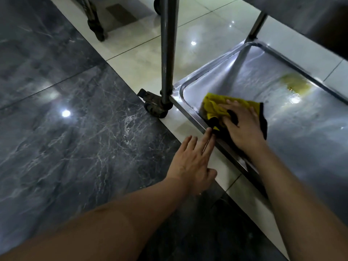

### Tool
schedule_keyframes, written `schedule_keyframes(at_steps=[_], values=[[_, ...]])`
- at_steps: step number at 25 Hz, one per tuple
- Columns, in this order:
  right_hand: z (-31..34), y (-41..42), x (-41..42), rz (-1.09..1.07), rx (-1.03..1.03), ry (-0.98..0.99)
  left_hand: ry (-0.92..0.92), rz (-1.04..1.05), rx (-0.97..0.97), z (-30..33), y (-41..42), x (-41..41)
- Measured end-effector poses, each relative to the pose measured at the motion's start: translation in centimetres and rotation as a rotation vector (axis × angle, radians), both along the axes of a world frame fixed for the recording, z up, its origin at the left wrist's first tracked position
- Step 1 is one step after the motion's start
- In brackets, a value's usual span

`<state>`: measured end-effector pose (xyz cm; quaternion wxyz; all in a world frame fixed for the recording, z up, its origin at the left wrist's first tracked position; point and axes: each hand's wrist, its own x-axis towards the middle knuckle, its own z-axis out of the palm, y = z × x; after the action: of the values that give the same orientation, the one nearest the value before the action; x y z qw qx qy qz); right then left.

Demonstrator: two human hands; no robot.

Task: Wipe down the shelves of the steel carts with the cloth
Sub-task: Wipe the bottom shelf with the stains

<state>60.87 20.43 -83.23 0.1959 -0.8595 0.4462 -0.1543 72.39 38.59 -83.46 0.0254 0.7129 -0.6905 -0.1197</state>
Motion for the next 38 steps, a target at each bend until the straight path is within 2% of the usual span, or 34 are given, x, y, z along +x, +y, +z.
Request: schedule_keyframes(at_steps=[3, 5, 7, 10, 12, 17, 20, 22, 24, 25, 29, 34, 36, 38], values=[[0.1, -2.5, 1.3, -0.259, 0.024, 0.152, 0.019, 0.02, -0.034, -0.2, -0.2, -0.4], [0.3, -4.1, 4.9, -0.375, 0.081, 0.141, 0.039, 0.036, -0.036, -0.5, -0.2, -0.6], [0.3, -4.4, 8.5, -0.273, 0.065, 0.117, 0.032, 0.037, -0.038, -0.7, -0.1, -0.6], [0.1, -2.4, 11.1, 0.083, -0.02, 0.11, -0.032, 0.04, -0.027, -0.9, 0.2, -0.1], [-0.4, -1.3, 9.7, 0.094, -0.041, 0.101, -0.072, 0.044, -0.024, -0.7, 0.4, 0.0], [-0.6, 2.9, -0.6, -0.286, -0.045, 0.139, -0.084, 0.07, -0.038, -0.2, 0.1, -0.5], [-0.9, 7.1, -8.0, -0.604, -0.082, 0.118, -0.045, 0.062, -0.05, 0.1, 0.0, -0.8], [-1.2, 7.7, -9.6, -0.886, -0.051, 0.087, -0.061, 0.024, -0.055, 0.1, 0.0, -0.7], [-0.7, 5.9, -7.6, -1.028, 0.02, 0.076, -0.101, -0.023, -0.062, 0.1, -0.3, -0.3], [-0.3, 4.5, -6.0, -1.0, 0.045, 0.097, -0.11, -0.041, -0.054, 0.1, -0.4, -0.1], [0.1, -1.0, 3.9, -0.611, 0.04, 0.075, -0.129, -0.049, -0.057, 0.1, -0.6, 0.7], [0.7, -3.0, 13.1, -0.262, 0.028, 0.086, -0.185, -0.089, -0.06, 0.3, -0.2, 0.6], [0.6, -2.8, 12.6, -0.242, 0.013, 0.071, -0.204, -0.055, -0.049, 0.1, -0.2, 0.7], [-0.1, -2.6, 9.5, -0.396, -0.013, 0.053, -0.228, -0.014, -0.05, -0.2, -0.4, 0.2]])
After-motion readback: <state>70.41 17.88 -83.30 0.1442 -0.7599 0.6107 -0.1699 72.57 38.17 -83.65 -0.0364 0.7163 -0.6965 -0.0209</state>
